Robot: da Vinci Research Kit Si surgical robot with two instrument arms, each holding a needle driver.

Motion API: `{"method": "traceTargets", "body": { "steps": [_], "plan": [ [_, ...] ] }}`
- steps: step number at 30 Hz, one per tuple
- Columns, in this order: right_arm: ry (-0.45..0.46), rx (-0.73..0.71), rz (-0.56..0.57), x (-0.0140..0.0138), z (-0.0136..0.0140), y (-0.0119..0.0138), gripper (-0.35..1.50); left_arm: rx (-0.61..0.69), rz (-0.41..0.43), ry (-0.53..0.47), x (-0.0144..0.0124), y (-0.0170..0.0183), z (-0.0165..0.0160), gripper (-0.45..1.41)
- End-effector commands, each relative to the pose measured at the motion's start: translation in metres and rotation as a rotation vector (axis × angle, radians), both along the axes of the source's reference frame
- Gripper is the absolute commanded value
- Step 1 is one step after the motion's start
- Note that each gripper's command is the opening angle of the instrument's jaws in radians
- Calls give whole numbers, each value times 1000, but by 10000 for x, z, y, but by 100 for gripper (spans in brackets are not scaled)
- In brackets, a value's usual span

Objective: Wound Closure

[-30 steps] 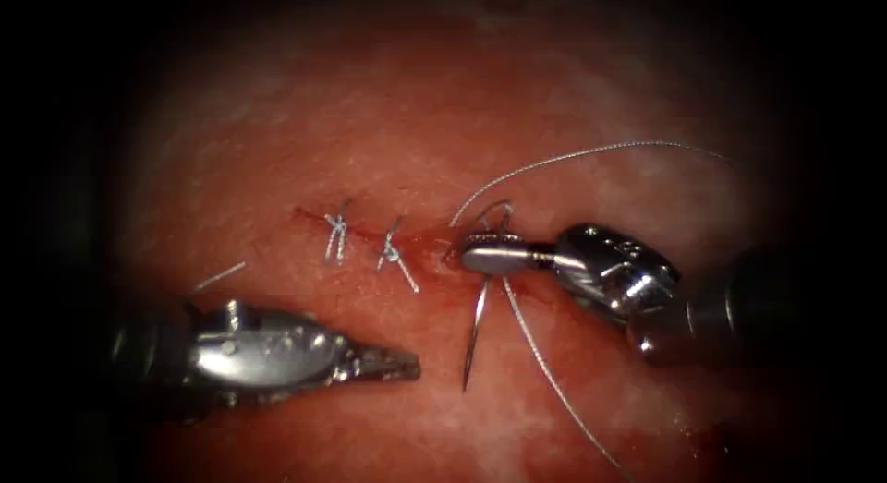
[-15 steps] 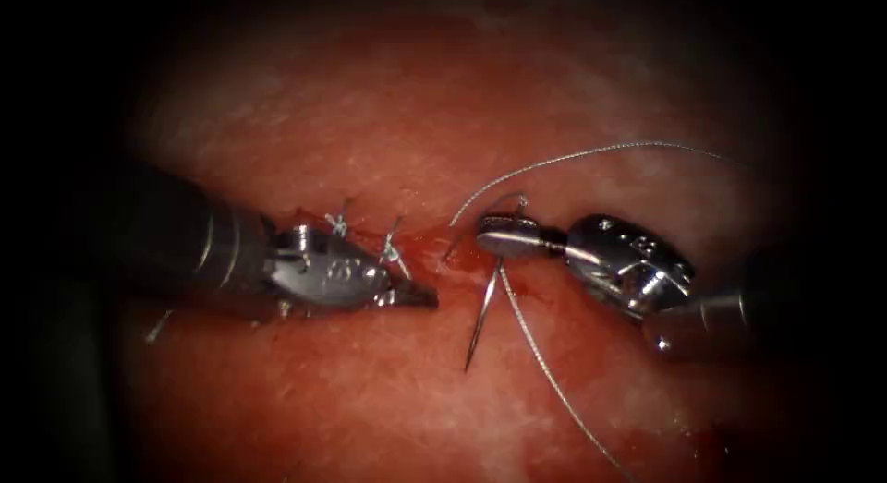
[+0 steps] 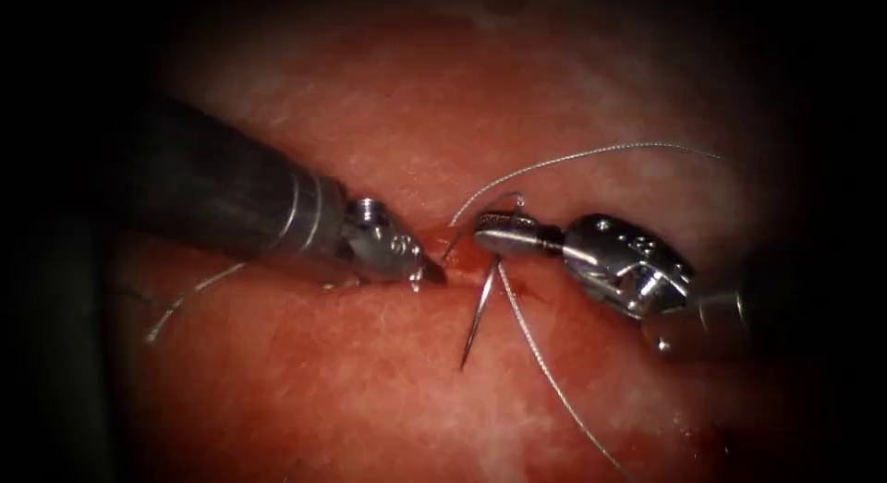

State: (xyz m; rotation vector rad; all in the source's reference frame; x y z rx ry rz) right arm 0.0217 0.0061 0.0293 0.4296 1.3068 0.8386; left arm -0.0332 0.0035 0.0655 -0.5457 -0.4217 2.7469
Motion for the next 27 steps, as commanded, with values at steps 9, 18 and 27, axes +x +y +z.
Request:
{"method": "traceTargets", "body": {
  "steps": [9, 18, 27],
  "plan": [
    [0, -13, -6, 10, 5, -14, -35, 71, 53, 127, 0, -1, 35, -45],
    [-6, -53, -15, 16, 13, -13, -35, 109, 49, 146, -13, 5, 68, -45],
    [-24, -114, -27, 14, 22, -7, -35, 122, 45, 166, -22, 14, 91, -45]
  ]
}}
